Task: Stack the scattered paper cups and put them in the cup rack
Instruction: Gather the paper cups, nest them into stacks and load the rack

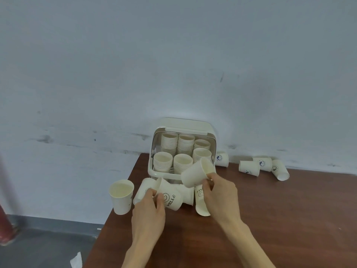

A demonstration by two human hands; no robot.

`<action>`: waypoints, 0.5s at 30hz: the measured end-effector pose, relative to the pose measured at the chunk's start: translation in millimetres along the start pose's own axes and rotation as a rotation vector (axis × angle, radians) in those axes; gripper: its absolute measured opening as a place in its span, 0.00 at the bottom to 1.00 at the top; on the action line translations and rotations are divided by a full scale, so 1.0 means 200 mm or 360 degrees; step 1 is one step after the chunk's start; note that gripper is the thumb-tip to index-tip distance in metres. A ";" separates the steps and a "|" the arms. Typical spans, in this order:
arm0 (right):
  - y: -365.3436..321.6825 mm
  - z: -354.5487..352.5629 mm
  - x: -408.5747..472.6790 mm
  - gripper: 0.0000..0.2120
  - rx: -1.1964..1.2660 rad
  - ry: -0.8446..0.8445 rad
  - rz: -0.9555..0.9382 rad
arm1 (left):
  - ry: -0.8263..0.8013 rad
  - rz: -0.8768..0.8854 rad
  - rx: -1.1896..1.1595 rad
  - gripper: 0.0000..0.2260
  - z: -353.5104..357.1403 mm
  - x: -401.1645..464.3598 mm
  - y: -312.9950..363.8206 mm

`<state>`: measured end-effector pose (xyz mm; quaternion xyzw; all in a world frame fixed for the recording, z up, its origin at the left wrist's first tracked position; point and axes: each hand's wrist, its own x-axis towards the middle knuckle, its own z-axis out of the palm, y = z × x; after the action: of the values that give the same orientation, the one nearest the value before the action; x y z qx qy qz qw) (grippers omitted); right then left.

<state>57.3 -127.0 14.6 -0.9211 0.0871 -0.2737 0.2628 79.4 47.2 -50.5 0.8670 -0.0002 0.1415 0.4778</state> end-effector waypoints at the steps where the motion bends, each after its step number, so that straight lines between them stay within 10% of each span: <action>1: -0.01 0.02 0.06 0.08 -0.0023 0.0000 -0.0033 | 0.0009 0.0029 -0.0019 0.06 -0.01 0.00 0.01; 15: -0.08 0.27 0.55 0.07 -0.0702 -0.0177 -0.0351 | 0.0061 0.0157 -0.0104 0.07 -0.12 0.06 0.05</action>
<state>179.1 -123.9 35.5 -0.9738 0.0291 -0.2239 0.0283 83.4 63.3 -27.6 0.8471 -0.0383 0.1813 0.4981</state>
